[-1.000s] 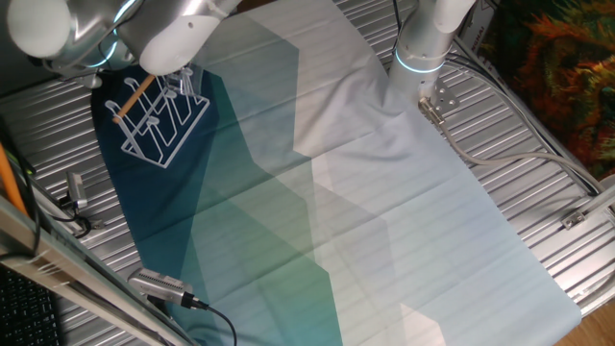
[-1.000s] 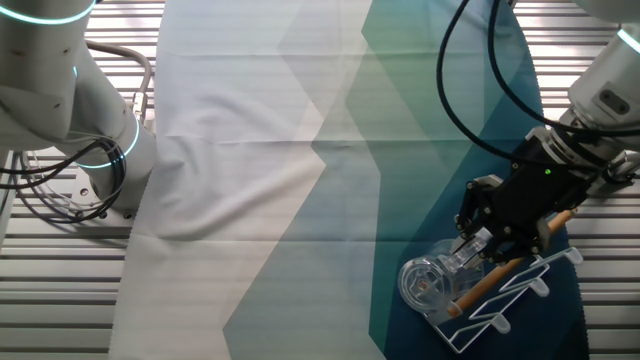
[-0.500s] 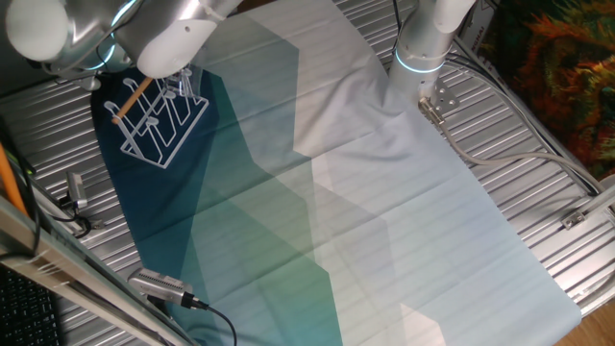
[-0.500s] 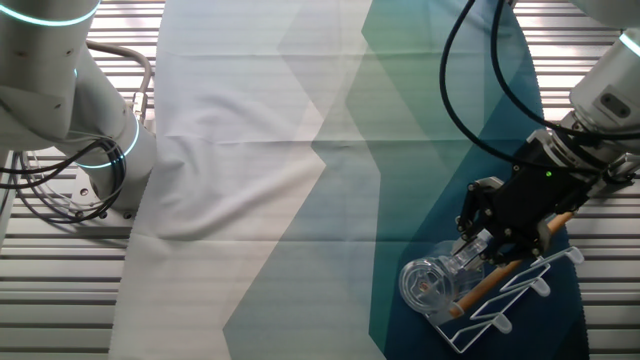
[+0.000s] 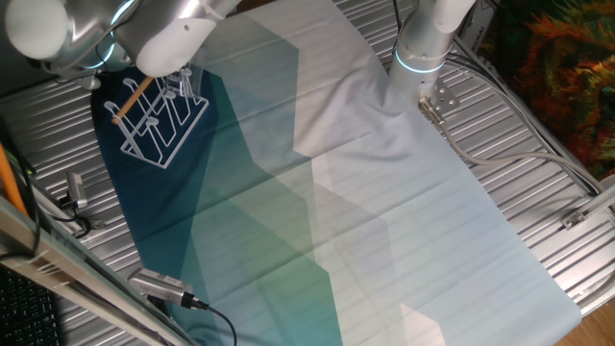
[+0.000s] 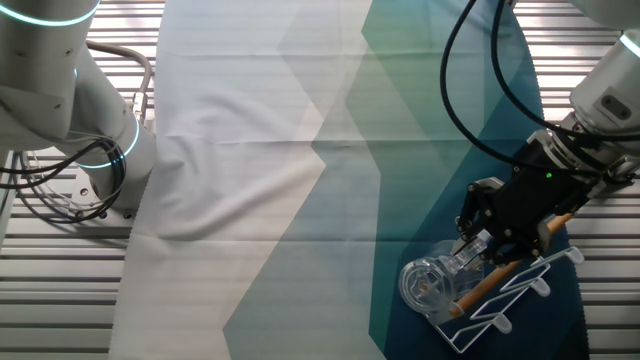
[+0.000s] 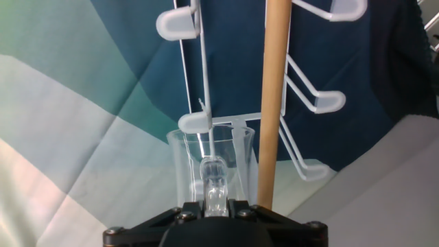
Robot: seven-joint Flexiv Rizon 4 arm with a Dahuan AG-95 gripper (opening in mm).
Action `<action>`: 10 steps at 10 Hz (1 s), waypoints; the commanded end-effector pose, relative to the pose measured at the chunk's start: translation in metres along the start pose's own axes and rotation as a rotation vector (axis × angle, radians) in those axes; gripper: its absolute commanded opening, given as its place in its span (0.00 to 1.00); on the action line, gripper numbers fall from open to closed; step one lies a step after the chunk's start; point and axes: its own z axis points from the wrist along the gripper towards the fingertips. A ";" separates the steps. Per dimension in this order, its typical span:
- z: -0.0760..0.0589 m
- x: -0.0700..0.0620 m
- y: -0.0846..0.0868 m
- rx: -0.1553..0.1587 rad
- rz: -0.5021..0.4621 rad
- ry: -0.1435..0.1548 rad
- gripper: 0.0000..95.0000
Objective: Put the cup on the cup rack
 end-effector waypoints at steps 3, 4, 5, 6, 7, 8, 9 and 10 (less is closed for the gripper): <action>0.006 -0.002 0.000 -0.003 -0.011 -0.002 0.40; 0.006 -0.002 0.000 -0.004 -0.011 -0.002 0.40; 0.006 -0.002 0.000 -0.004 -0.010 -0.002 0.40; 0.006 -0.002 0.000 -0.007 -0.011 -0.004 0.40; 0.006 -0.002 0.000 -0.008 -0.011 -0.005 0.40; 0.006 -0.002 0.000 -0.011 -0.014 -0.008 0.40; 0.006 -0.002 0.001 -0.016 -0.018 -0.007 0.40; 0.005 -0.001 0.001 -0.019 -0.018 -0.003 0.40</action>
